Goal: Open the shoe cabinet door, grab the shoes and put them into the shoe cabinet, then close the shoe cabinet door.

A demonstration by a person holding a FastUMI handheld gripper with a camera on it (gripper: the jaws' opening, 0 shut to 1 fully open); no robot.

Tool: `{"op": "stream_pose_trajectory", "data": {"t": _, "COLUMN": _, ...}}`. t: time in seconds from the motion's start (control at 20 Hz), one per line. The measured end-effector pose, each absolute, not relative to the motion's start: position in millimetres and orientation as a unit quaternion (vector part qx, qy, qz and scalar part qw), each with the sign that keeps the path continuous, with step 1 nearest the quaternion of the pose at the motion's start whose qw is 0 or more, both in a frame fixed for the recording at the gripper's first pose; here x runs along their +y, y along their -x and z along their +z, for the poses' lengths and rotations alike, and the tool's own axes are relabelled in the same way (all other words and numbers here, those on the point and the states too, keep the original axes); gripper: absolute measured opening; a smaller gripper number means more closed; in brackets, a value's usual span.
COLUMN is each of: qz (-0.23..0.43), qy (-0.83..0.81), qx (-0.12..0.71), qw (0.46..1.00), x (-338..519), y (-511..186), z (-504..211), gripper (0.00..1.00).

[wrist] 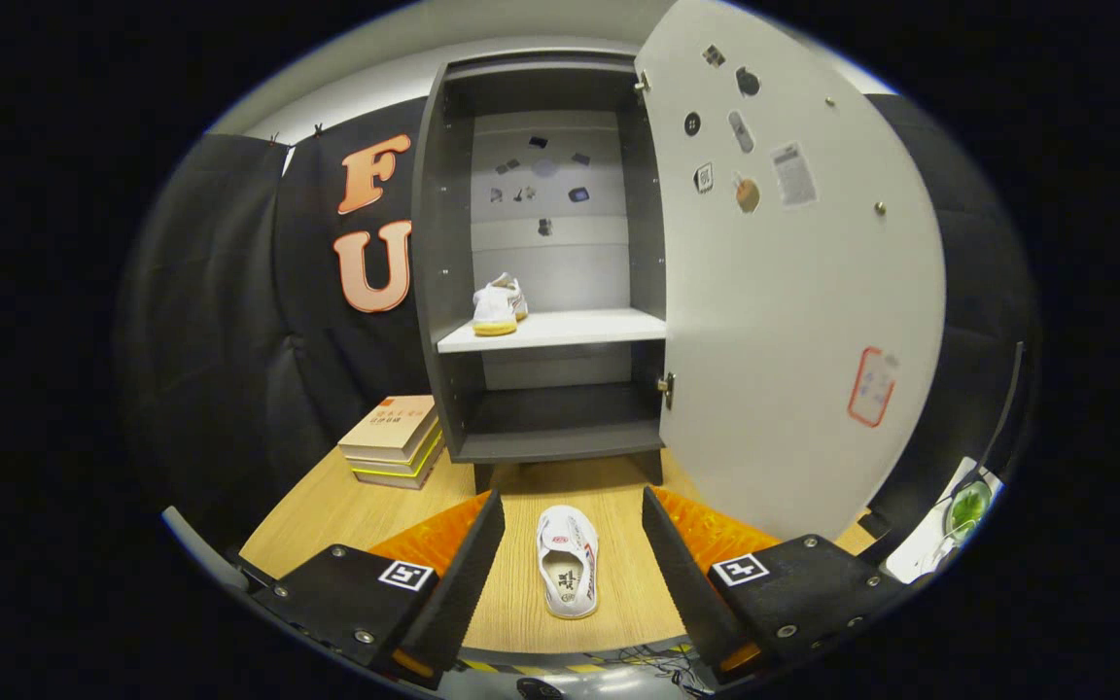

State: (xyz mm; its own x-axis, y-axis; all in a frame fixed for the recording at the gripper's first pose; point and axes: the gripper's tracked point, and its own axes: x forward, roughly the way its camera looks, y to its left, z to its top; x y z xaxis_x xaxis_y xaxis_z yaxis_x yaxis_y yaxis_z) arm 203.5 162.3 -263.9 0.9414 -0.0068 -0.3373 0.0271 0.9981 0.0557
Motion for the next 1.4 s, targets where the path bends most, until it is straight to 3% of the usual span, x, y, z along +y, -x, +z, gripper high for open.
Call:
{"op": "stream_pose_trajectory", "data": {"t": 0.1, "qz": -0.002, "qy": -0.033, "qx": 0.19, "qw": 0.981, "x": 172, "y": -218, "z": -296, "gripper": 0.85}}
{"op": "stream_pose_trajectory", "data": {"t": 0.35, "qz": 0.013, "qy": -0.046, "qx": 0.241, "qw": 0.969, "x": 189, "y": -244, "z": -379, "gripper": 0.84}}
{"op": "stream_pose_trajectory", "data": {"t": 0.7, "qz": 0.019, "qy": -0.041, "qx": 0.282, "qw": 0.958, "x": 198, "y": -273, "z": -466, "gripper": 0.54}}
{"op": "stream_pose_trajectory", "data": {"t": 0.95, "qz": 0.026, "qy": -0.036, "qx": 0.294, "qw": 0.955, "x": 208, "y": -293, "z": -500, "gripper": 0.46}}
{"op": "stream_pose_trajectory", "data": {"t": 1.15, "qz": 0.018, "qy": -0.029, "qx": 0.298, "qw": 0.954, "x": 212, "y": -312, "z": -510, "gripper": 0.26}}
{"op": "stream_pose_trajectory", "data": {"t": 1.3, "qz": 0.019, "qy": -0.004, "qx": 0.297, "qw": 0.955, "x": 218, "y": -315, "z": -509, "gripper": 0.04}}
{"op": "stream_pose_trajectory", "data": {"t": 1.4, "qz": 0.024, "qy": 0.022, "qx": 0.304, "qw": 0.952, "x": 217, "y": -313, "z": -507, "gripper": 0.01}}
